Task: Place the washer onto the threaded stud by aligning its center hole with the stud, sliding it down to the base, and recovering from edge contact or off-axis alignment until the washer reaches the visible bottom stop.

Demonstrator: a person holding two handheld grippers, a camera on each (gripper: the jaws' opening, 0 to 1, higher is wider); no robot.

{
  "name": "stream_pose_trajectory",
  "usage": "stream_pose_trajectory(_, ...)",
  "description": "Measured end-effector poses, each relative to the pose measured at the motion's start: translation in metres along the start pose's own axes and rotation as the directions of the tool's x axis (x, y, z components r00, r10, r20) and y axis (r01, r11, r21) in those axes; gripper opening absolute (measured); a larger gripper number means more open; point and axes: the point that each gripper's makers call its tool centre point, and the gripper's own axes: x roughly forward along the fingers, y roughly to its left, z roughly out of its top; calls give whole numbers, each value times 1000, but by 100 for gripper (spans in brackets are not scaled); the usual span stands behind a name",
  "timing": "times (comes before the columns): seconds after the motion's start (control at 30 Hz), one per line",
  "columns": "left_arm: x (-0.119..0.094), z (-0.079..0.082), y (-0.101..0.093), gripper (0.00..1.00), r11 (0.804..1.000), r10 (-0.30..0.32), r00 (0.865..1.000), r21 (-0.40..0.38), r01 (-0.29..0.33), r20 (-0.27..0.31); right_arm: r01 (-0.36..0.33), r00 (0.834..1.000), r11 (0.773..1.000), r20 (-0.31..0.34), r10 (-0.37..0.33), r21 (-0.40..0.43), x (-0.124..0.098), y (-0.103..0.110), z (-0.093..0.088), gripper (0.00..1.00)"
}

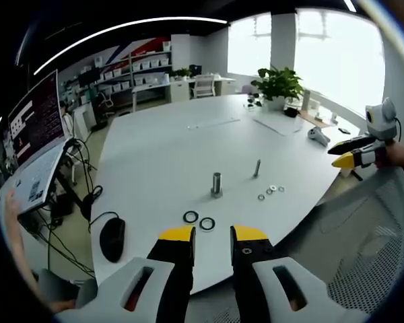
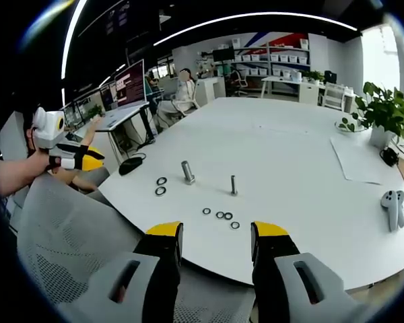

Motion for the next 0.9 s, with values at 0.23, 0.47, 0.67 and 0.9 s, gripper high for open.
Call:
stream_pose_trajectory(0.23,0,0,0,19,1000,0,1000,1,0,-4,-1,1000,1000,1,1,2,1,0,0,43)
stream_pose_trajectory(0.47,0,-1,-1,19,1000,2,1000,6,-2,-10,-4,1000,1000,-3,4,2,1,0,-1,43)
stream_pose_trajectory(0.67,1,-1,-1,19,1000,0,1000,5,0,-13,-7,1000,1000,-5,7,4,1,1,-1,43)
stream_pose_trajectory(0.9,0,-3,-3,19,1000,2,1000,5,-2,-25,-11,1000,1000,-3,11,4,1,2,-1,43)
